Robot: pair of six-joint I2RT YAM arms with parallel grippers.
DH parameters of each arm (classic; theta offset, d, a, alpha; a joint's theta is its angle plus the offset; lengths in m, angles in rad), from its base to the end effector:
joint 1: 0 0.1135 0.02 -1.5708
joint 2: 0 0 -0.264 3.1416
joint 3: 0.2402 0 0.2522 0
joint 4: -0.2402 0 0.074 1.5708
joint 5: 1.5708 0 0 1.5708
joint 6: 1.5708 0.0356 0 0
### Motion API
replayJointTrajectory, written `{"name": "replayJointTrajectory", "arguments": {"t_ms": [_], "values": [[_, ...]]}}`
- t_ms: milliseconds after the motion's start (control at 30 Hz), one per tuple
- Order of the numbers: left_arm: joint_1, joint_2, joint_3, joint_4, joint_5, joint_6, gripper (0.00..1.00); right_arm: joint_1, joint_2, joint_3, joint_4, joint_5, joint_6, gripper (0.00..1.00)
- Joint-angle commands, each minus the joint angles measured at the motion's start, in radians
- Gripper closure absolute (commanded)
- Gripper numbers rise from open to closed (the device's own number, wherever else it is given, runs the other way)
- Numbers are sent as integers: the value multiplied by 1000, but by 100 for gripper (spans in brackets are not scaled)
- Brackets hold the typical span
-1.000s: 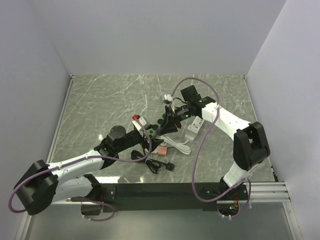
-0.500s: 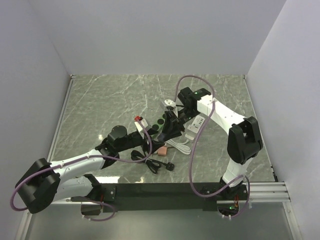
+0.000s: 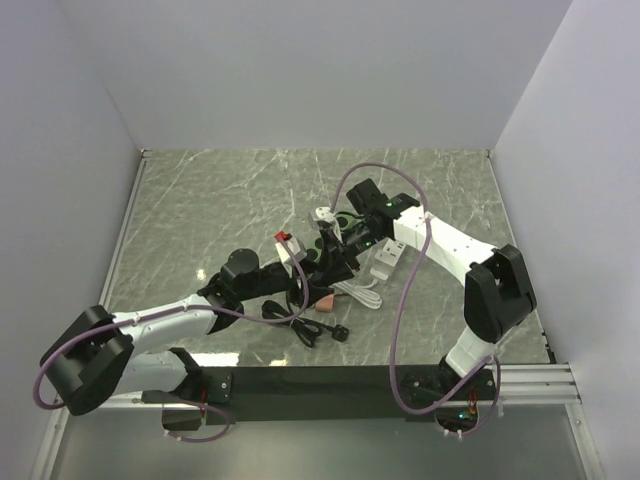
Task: Insert the plug
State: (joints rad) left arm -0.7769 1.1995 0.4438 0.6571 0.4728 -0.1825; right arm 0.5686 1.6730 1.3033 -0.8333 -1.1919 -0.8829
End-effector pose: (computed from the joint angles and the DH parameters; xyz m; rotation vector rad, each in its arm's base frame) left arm 0.1661 -0.1860 0.2248 0.8743 1.5554 -1.1014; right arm 0.2589 0.2047 0.2622 -1.6917 1.4825 1.4299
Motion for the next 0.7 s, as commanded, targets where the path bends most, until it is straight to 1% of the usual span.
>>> {"name": "replayJointTrajectory", "arguments": {"t_ms": [0,133,200,300,367,600,667], "values": [[-1,14,50,62,39,-11,32,14,-45,13,171,46,171,100],[-1,26,53,30,49,5,39,13,-22,31,185,48,194,100],[-2,22,42,22,36,5,43,11,-30,33,171,41,180,100],[-2,12,30,10,41,9,48,11,-56,19,200,54,212,100],[-2,8,30,-5,52,17,48,13,-74,7,211,63,220,100],[-2,-3,26,-34,89,34,45,10,-88,-2,211,57,220,100],[-1,-5,35,-74,119,49,43,5,-88,-4,214,52,219,100]]}}
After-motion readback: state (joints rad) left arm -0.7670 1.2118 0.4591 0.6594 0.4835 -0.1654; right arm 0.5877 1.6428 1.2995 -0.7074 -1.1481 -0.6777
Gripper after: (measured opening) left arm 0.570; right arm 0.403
